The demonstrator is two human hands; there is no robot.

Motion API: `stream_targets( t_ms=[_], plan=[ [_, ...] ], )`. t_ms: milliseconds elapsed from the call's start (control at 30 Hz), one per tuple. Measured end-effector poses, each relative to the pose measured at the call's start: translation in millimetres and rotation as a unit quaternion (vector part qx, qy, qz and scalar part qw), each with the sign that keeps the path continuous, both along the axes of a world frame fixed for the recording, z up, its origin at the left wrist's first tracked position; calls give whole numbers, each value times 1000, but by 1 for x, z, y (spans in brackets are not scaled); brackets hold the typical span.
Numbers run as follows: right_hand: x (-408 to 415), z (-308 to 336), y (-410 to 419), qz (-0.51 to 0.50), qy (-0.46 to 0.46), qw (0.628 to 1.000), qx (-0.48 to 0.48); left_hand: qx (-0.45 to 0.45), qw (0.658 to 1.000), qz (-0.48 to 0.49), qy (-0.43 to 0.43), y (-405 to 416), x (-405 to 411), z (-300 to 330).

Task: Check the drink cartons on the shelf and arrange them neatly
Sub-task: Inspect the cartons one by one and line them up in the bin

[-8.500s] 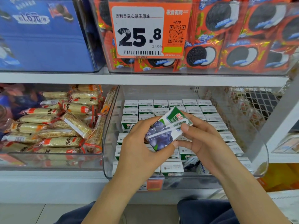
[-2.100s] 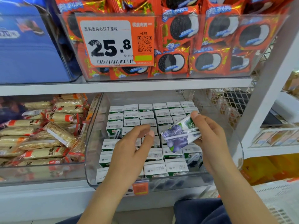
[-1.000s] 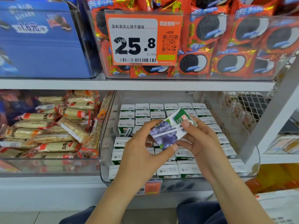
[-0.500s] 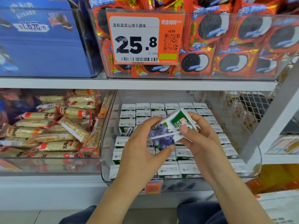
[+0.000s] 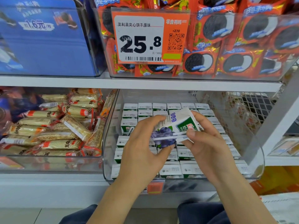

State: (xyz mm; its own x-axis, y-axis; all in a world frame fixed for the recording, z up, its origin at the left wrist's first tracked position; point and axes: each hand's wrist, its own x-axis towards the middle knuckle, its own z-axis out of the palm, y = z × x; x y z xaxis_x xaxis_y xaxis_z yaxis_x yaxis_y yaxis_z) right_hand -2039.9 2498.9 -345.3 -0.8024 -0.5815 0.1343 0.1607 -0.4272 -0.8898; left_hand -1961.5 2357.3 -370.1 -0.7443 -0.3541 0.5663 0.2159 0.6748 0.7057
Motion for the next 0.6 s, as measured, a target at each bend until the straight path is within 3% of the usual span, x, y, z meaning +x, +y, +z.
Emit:
stream_targets(
  t_ms=[467,600],
  plan=[
    [3,0,-4,-76,-13,995,59,-4,999,-10,-30,4,0,-1],
    [6,-1,-9,-135,55,983,109,-40,998,16,-47,3,-1,-2]
  ],
)
